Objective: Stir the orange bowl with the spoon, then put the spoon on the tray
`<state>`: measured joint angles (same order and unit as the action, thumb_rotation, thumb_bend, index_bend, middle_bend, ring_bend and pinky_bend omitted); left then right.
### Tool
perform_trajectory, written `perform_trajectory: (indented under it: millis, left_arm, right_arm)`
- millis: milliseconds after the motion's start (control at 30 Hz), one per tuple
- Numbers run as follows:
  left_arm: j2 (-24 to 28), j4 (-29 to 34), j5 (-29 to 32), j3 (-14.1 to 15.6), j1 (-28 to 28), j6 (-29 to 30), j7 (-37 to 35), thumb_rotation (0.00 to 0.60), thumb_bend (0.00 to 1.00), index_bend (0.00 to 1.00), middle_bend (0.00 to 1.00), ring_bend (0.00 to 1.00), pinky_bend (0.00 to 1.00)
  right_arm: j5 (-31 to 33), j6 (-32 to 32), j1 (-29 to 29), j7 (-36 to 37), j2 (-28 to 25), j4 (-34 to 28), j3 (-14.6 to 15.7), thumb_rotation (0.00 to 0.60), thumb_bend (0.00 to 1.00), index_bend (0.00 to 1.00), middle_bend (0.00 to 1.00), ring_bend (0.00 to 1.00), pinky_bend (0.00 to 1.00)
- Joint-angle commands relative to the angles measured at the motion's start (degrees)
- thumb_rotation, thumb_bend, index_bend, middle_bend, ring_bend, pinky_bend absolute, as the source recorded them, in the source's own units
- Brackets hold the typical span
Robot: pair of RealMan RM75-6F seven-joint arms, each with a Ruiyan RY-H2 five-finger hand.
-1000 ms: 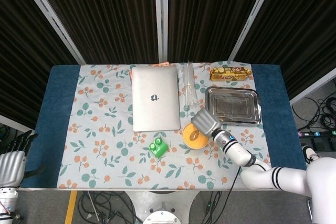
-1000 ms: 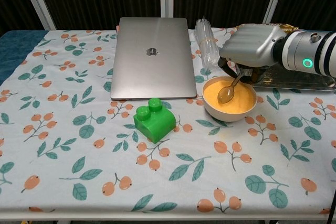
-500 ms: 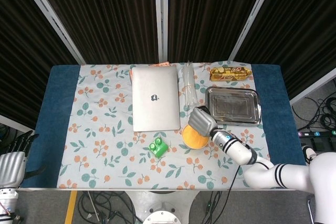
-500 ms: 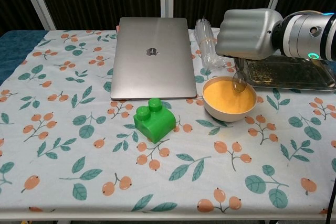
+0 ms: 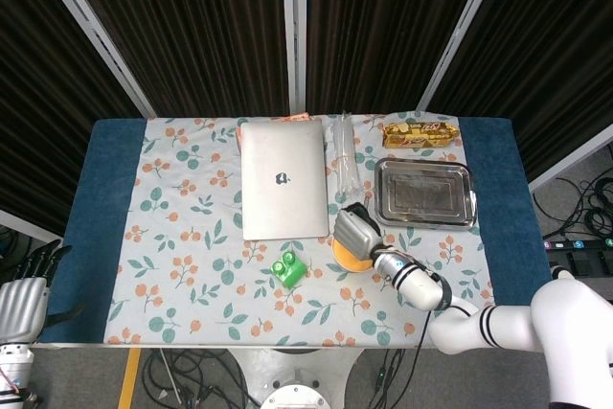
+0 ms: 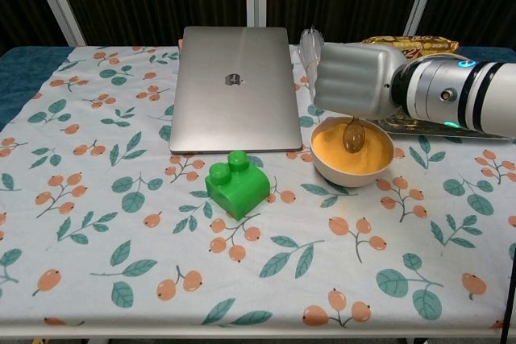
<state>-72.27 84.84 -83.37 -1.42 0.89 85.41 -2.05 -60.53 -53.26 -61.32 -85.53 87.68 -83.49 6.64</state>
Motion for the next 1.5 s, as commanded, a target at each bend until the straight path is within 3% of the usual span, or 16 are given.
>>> perform_trajectory:
  millis: [33,267,533,833,1200,1500]
  left_arm:
    - [-0.1,-0.3,0.1,0.0,-0.1,0.0,-0.2,0.600,0.14,0.22,0.20,0.12,0.18]
    - [-0.4,-1.0,0.0,0.1,-0.2,-0.1,-0.9,0.600,0.14,0.22,0.20,0.12,0.18]
    - [-0.4,-1.0,-0.6,0.1,0.0,0.3,-0.8,0.600,0.14,0.22,0.20,0.12,0.18]
    - [-0.3,-0.6,-0.6,0.0,0.1,0.2,-0.4,0.600,0.14,0.22,0.20,0.12,0.18]
    - [-0.7,-1.4,-0.2,0.1,-0.1,-0.2,-1.1,0.600,0.14,0.22,0.20,0.12,0.18]
    - [-1.1,-2.3,-0.2,0.3,-0.3,-0.1,-2.0,0.600,0.14,0.22,0.20,0.12,0.18]
  right_arm:
    - [0.6,-0.7,0.4,-1.0,1.3,0.5,0.3,0.600,0.47,0.80,0.96,0.95,1.00]
    - [1.1,-1.6,1.8,1.1,2.4,-0.4,0.0,0.600,0.47,0.81,0.97,0.95,1.00]
    - [1.4,-3.6,3.3,5.8,0.0,-4.6,-1.6,0.600,0.50,0.83,0.98,0.96,1.00]
    - [1.7,-4.2,2.3,2.2,-2.3,-3.1,-1.8,0.600,0.50,0.83,0.97,0.96,1.00]
    - [-0.1,-3.2,1.1,-4.6,2.5,1.4,0.4,0.600,0.50,0.83,0.98,0.96,1.00]
    - [-1.0,-3.5,1.9,-4.1,3.8,-0.4,0.7,0.600,0.50,0.84,0.98,0.96,1.00]
